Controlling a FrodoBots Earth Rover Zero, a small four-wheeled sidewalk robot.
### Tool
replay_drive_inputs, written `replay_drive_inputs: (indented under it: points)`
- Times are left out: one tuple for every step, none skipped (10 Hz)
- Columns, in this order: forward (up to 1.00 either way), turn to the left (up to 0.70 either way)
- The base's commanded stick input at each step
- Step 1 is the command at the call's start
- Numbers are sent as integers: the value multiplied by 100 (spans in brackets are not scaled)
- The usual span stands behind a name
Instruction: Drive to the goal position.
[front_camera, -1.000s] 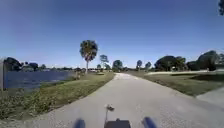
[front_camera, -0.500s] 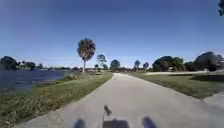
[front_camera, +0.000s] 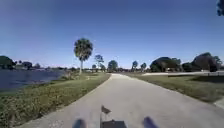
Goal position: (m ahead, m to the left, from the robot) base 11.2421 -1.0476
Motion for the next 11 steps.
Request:
replay_drive_inputs:
  points:
    - [70,0]
    - [70,0]
    - [70,0]
    - [70,0]
    - [70,0]
    - [70,0]
    - [70,0]
    - [70,0]
    - [70,0]
    - [70,0]
    - [70,0]
